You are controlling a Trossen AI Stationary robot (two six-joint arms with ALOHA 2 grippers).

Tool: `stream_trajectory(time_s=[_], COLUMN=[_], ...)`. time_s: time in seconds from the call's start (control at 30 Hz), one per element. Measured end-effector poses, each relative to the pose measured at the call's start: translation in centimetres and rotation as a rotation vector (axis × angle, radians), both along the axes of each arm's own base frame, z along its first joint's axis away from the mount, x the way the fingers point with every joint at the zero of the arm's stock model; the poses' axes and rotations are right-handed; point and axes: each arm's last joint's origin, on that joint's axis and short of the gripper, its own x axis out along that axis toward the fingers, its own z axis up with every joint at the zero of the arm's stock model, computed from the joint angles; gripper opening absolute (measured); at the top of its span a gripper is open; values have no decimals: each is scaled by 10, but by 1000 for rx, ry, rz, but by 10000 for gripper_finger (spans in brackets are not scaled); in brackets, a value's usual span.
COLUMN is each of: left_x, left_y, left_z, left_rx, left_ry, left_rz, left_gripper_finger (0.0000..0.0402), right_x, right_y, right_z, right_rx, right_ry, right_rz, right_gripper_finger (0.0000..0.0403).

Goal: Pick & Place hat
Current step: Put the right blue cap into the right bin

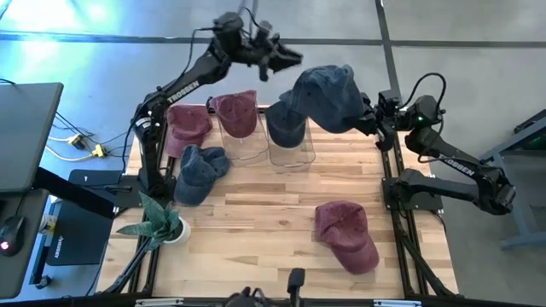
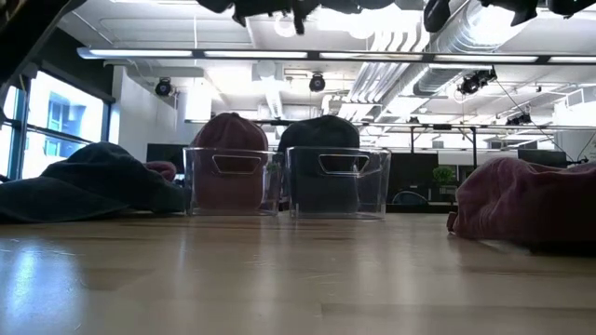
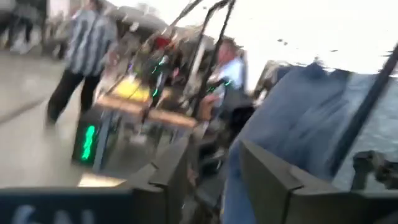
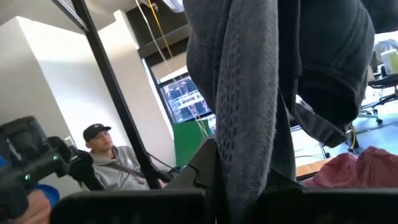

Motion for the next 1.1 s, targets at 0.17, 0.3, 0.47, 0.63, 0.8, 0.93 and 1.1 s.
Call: stream_trajectory(time_s=[0.17, 0.3, 0.47, 0.63, 0.8, 0.93, 1.1], left_x=[17, 32, 46, 33, 25, 24, 15], left_y=[-23, -53, -97, -120, -114, -96, -67], left_z=[-7, -4, 7, 43, 54, 46, 37], left_rx=[-28, -4, 92, 249, 239, 174, 133], left_ry=[58, 34, -73, -288, -261, -175, -87], left_rz=[-94, -207, -427, -575, -553, -498, -424], left_gripper_finger=[50, 6, 13, 13, 13, 13, 14], right_x=[0, 1, 1, 2, 2, 3, 3], right_y=[0, 0, 0, -1, 0, -1, -1], right_z=[0, -1, -3, -8, -8, -10, -10], right_rx=[0, 5, 18, 42, 42, 58, 60], right_ry=[0, 7, 31, 79, 89, 101, 101], right_rz=[0, 0, 16, 36, 55, 52, 49], right_gripper_finger=[8, 12, 8, 13, 8, 12, 14])
